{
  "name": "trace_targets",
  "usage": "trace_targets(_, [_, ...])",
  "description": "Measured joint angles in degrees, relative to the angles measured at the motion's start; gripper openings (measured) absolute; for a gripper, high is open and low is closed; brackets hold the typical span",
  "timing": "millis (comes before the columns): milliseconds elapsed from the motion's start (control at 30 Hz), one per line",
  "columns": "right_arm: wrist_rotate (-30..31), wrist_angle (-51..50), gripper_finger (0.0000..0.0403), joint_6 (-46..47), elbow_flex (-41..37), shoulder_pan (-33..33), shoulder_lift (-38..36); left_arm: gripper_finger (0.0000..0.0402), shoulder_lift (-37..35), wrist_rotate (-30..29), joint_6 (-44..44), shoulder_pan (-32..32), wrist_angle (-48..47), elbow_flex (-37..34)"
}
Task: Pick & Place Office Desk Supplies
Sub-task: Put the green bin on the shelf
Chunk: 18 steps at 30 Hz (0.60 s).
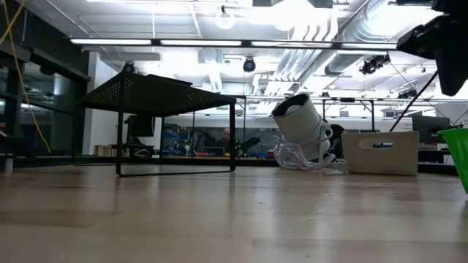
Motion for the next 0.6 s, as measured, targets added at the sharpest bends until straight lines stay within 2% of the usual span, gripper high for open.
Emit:
trace_targets(200, [-2.7,0.8,0.012,4.6,-2.9,0.2,0.0,0.0082,0.0,0.0,0.0,0.0,0.0,0.0])
trace_targets(600, [-4.9,10.1,0.012,7.2,-11.0,0.2,0.0,0.0082,0.0,0.0,0.0,0.0,0.0,0.0])
